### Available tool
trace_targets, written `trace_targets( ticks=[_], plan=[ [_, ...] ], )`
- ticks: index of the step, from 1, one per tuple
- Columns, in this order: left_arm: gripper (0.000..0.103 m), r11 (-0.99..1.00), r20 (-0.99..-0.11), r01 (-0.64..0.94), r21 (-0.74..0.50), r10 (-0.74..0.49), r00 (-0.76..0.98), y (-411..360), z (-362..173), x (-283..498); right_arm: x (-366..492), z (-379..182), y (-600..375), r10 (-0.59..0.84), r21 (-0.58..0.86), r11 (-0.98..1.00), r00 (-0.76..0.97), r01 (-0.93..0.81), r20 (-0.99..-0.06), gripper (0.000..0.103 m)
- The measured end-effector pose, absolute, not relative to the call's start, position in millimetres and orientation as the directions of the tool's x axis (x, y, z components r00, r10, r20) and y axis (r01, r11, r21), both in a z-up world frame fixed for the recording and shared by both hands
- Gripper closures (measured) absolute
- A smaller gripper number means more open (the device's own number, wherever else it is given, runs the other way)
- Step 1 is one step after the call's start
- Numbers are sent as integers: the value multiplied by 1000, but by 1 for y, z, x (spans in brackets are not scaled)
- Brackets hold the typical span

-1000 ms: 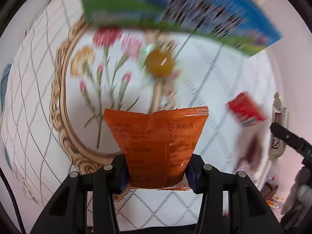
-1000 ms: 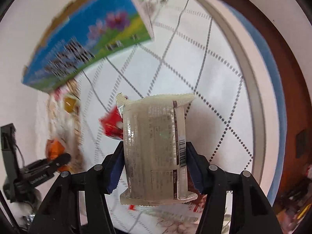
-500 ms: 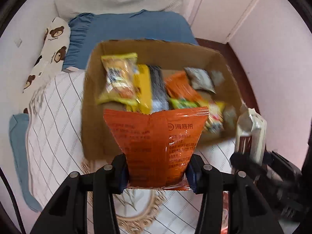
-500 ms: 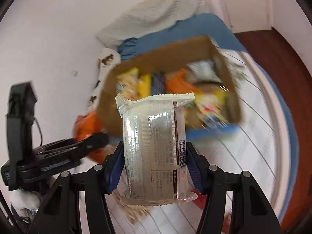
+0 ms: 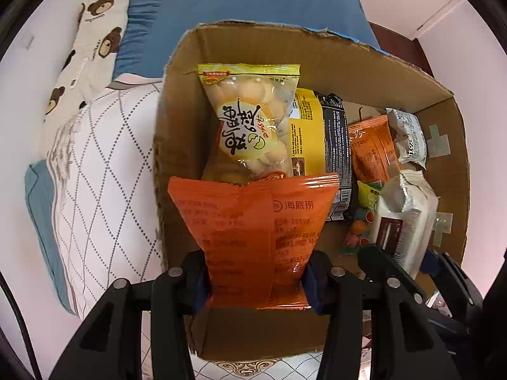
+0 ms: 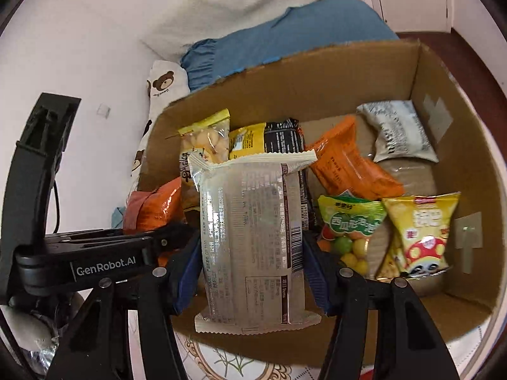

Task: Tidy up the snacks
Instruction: 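Open both tools to release the packets into the box, then grasp the red-white spicy strip packet with left tool while right tool grasps brown jerky packet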

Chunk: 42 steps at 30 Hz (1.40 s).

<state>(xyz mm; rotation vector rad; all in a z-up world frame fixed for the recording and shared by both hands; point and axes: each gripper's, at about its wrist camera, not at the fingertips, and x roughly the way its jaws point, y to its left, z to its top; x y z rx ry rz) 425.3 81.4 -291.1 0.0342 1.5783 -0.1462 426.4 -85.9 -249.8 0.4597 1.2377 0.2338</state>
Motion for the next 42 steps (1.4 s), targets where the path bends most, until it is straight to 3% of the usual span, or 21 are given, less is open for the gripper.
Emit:
trace_targets(
  ticks=[7,9,11,19,21,24,25,26,27,33,42],
  plan=[
    [56,990,-990,92,-110,-101,-99,86,-312,426,432,-285,-90,491,533,831,237,162,-838,38],
    [39,990,-992,89,-106,-98,-85,89,-312,427,433,-292,-91,497,535,827,219,175,-840,23],
    [27,989,-991,87,-119,-112,-78,90,-310,426,433,-294,-95,488,526,831,217,182,-846,16],
    [26,988,-991,80,-130,-126,-53,89,-298,418,430,-276,-109,396,430,893,221,135,-891,12],
    [26,987,-989,73,-146,-143,-39,90,-294,414,427,-267,-114,348,383,916,235,123,-908,6],
    [25,986,-989,81,-147,-149,18,89,-284,400,420,-256,-120,246,280,955,261,102,-934,6],
    [20,987,-989,83,-141,-144,34,88,-282,398,417,-254,-123,226,259,961,271,94,-936,6],
    [6,988,-989,83,-131,-136,62,88,-279,393,412,-251,-128,201,234,968,285,87,-937,5],
    [3,989,-987,82,-127,-134,92,88,-276,388,410,-248,-131,183,216,973,290,83,-939,5],
    [3,987,-974,88,-132,-145,172,85,-270,367,390,-239,-143,85,109,992,316,58,-945,5],
    [3,995,-943,55,-84,-97,318,82,-261,337,368,-230,-147,57,79,996,364,47,-930,5]
  ],
)
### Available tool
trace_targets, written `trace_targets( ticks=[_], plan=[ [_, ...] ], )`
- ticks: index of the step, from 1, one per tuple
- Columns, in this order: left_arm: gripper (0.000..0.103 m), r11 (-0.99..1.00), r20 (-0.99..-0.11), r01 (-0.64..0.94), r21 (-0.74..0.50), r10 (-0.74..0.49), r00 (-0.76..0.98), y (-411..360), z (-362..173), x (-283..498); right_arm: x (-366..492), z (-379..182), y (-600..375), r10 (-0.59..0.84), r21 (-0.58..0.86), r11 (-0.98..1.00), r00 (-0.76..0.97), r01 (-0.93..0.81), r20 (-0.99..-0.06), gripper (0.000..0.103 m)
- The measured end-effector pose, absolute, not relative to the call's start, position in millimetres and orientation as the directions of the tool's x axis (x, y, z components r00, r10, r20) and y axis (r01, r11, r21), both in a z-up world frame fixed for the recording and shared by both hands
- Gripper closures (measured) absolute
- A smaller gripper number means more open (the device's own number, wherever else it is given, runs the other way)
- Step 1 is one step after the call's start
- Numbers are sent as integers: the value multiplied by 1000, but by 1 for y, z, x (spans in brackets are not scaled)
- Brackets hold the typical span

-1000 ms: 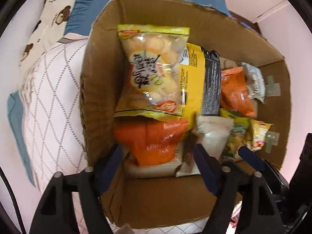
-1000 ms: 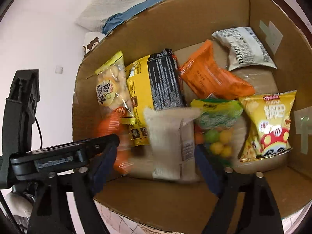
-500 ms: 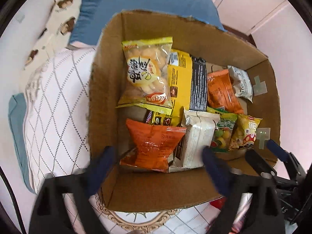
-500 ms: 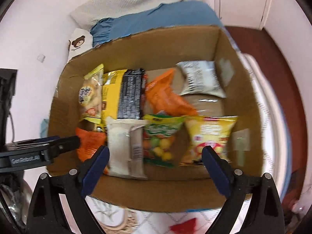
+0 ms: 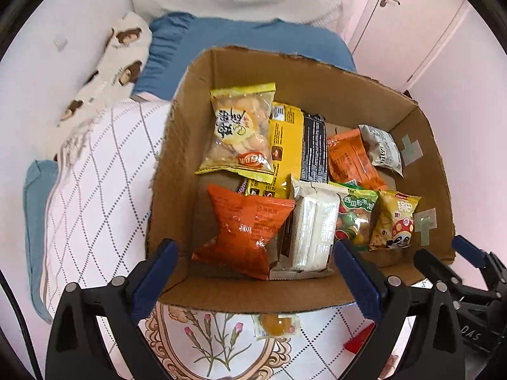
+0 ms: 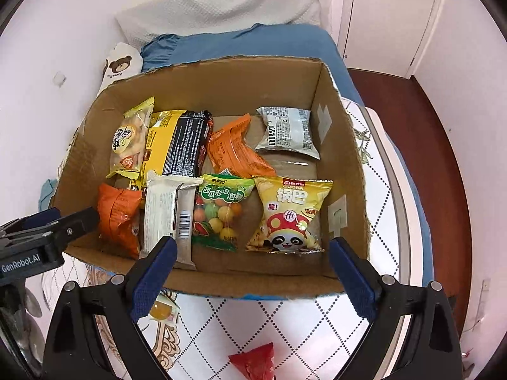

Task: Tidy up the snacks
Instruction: 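Grasp the red-white spicy strip packet with left tool while right tool grasps brown jerky packet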

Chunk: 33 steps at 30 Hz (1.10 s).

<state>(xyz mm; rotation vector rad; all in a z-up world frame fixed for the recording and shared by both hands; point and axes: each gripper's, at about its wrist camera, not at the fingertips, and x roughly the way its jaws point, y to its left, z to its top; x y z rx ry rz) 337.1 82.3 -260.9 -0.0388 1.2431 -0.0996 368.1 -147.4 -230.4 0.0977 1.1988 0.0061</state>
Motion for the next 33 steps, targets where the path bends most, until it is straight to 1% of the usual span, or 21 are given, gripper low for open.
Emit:
trace_targets(
  ticks=[4,11,18,23,27,29,31,32,33],
  plan=[
    [3,997,-919,63,-51,-71,387,81,-249,323,358,-224,-152,48,77,995,394,60,-918,5],
    [3,995,-862,102,-11,-62,503,69,-218,295,335,-202,-155,35,70,996,457,61,-889,5],
    [3,991,-827,123,-45,-105,552,64,-191,268,303,-171,-157,16,60,996,537,65,-844,5],
    [3,988,-808,140,-69,-137,573,62,-175,237,273,-148,-163,60,105,993,567,47,-821,5],
    [3,983,-823,174,-57,-145,549,55,-185,208,246,-149,-172,117,153,988,534,25,-837,5],
    [3,982,-853,186,-43,-133,504,50,-206,191,229,-164,-179,80,115,992,493,42,-866,5],
    [3,980,-881,195,-47,-133,454,45,-227,179,214,-182,-189,72,107,993,455,53,-887,11],
    [3,979,-903,199,-52,-131,410,41,-243,172,204,-197,-198,73,113,991,419,72,-905,26],
    [3,977,-922,207,-60,-133,364,37,-258,164,196,-211,-206,85,129,988,382,89,-920,36]
  ],
)
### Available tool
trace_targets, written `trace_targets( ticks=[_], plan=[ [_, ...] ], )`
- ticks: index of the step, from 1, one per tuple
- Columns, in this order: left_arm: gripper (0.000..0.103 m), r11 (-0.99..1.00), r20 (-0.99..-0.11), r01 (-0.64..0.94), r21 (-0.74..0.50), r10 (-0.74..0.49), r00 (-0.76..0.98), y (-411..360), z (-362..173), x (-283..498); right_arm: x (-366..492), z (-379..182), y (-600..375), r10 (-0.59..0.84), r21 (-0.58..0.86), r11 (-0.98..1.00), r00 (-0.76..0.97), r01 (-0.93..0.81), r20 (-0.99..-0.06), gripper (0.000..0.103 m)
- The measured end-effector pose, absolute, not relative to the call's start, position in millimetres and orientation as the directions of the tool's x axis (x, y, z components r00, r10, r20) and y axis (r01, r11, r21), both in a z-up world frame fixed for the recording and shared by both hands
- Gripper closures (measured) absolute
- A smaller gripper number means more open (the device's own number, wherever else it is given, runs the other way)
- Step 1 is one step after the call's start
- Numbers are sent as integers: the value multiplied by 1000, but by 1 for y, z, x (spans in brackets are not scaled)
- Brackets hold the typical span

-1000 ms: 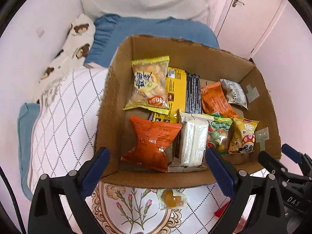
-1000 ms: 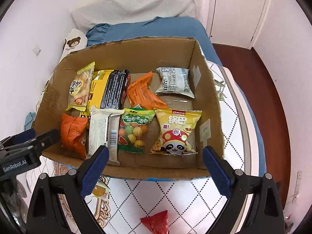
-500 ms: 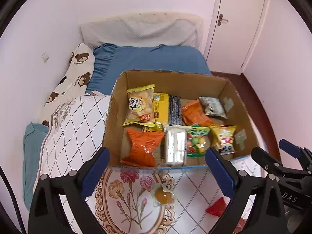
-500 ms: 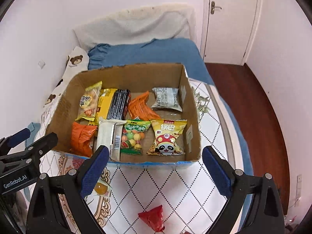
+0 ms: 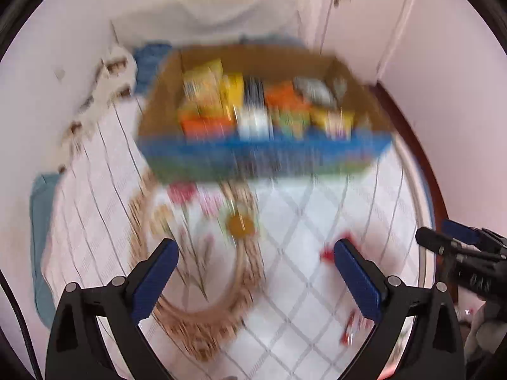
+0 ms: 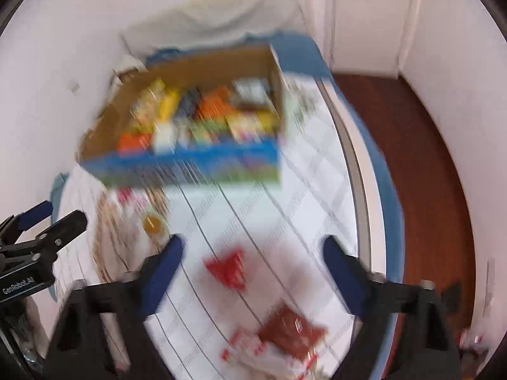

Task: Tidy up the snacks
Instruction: 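Grasp the red-white spicy strip packet with left tool while right tool grasps brown jerky packet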

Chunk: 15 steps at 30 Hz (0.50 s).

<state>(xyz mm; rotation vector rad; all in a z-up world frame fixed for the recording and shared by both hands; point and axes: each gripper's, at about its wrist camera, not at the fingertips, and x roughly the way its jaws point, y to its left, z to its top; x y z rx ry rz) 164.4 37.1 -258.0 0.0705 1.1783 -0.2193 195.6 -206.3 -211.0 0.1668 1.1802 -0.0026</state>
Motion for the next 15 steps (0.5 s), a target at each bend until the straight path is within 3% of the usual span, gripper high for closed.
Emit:
trace_targets(
  ticks=[3,11,15],
  plan=[
    [3,973,-950,226,-51,-117,288,27,-289,148,168,-249,-229,143,189,973,296,130,-944,37],
    [3,954,-993,284,-100,-112,27,-5,-364,107,106,-327,-266,97,123,965,122,232,-988,37],
    [3,949,-990,287,-134,-117,-76,-11,-384,92,73,-375,-286,245,257,874,82,413,-966,41]
  ],
)
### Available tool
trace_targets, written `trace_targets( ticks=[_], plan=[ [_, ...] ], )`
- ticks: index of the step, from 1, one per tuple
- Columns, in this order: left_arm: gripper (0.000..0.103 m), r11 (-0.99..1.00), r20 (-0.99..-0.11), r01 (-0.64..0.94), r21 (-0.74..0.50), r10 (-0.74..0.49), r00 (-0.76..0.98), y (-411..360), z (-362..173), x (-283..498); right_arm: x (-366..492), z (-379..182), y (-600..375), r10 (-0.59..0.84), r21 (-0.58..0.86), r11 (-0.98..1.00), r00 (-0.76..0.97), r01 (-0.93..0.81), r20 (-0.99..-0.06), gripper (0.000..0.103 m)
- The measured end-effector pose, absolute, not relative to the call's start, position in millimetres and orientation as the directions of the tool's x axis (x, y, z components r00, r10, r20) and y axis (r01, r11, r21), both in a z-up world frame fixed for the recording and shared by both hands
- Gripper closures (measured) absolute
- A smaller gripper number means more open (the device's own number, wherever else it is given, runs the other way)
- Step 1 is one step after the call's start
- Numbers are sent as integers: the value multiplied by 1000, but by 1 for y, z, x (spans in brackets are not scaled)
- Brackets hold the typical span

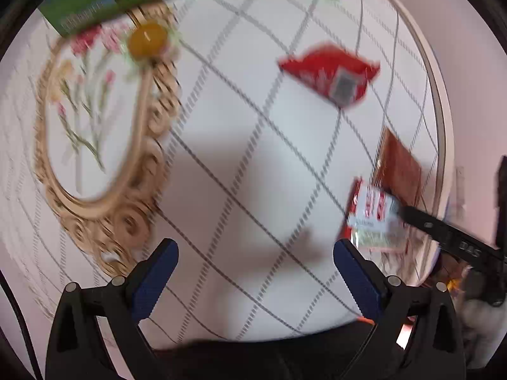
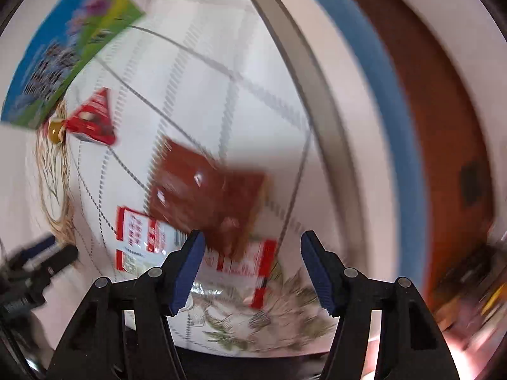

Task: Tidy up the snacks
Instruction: 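Grasp the red-white spicy strip packet with left tool while right tool grasps brown jerky packet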

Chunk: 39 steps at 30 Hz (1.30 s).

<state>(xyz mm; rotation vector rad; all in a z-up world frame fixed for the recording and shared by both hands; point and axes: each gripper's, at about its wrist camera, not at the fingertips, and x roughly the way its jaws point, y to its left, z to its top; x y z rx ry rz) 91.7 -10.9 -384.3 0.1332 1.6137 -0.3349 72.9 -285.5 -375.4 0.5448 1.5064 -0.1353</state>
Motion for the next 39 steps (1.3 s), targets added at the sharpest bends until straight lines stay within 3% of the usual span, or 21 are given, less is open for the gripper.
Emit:
trace_targets(
  ticks=[3,11,14,17,24,26,27,29,30,34,37,39],
  plan=[
    [3,950,-983,265,-166,-138,-121,-7,-391,86,54,-395,-279,363,371,790,116,487,-925,43],
    [3,948,-920,-14,-317,-311,-239,31,-409,91,63,-371,-226,575,584,746,134,318,-807,41],
    [3,912,-869,-129,-390,-411,-277,27,-416,95,69,-333,-227,407,440,876,189,195,-894,29],
    [3,888,-842,-159,-432,-460,-280,2,-422,101,79,-316,-240,262,289,951,214,110,-941,29],
    [5,888,-838,-204,-412,-458,-297,-42,-443,117,104,-320,-261,117,114,993,170,-28,-978,29],
    [15,908,-868,-176,-381,-416,-272,-48,-443,120,107,-322,-259,99,89,994,167,-66,-981,29],
    [25,919,-881,-145,-366,-392,-264,-51,-441,122,109,-324,-257,93,79,993,153,-90,-984,29],
    [42,947,-917,-26,-321,-317,-240,-61,-434,120,112,-329,-254,102,86,988,129,-127,-986,29],
    [45,950,-929,44,-311,-293,-226,-65,-430,117,109,-332,-252,107,90,986,115,-138,-988,29],
    [46,946,-979,269,-183,-150,-136,-81,-415,108,114,-348,-246,113,96,979,88,-179,-990,29],
    [46,940,-991,320,-120,-97,-87,-86,-410,106,117,-360,-243,78,60,974,77,-216,-994,29],
    [46,944,-993,312,-107,-89,-71,-88,-409,109,120,-368,-250,76,65,988,70,-141,-995,29]
  ],
)
